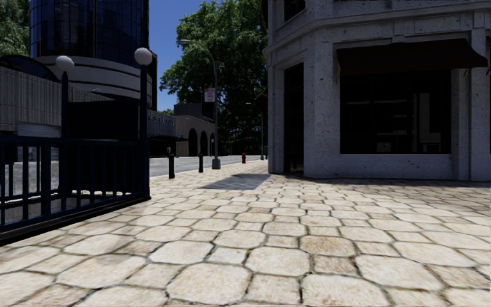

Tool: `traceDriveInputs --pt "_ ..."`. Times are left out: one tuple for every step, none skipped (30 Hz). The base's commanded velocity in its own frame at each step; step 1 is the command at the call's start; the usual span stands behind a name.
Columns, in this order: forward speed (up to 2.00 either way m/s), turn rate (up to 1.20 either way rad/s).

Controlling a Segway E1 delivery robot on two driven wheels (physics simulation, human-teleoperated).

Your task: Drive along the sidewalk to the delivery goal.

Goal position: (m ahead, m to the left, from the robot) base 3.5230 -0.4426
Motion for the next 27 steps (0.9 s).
traceDriveInputs --pt "1.93 0.00" --pt "1.92 0.00" --pt "1.92 0.00" --pt "1.92 0.00" --pt "1.92 0.00" --pt "1.92 0.00" --pt "1.92 0.00" --pt "1.92 0.00" --pt "1.92 0.00" --pt "1.92 0.00" --pt "1.92 0.00" --pt "1.90 0.00" --pt "1.89 0.00" --pt "1.88 0.00" --pt "1.88 0.00" --pt "1.88 0.00" --pt "1.83 -0.02" --pt "1.75 -0.10" --pt "1.66 -0.12" --pt "1.66 -0.12" --pt "1.60 -0.13" --pt "1.56 -0.14" --pt "1.54 -0.20" --pt "1.54 -0.22" --pt "1.54 -0.22" --pt "1.53 -0.29" --pt "1.51 -0.36"
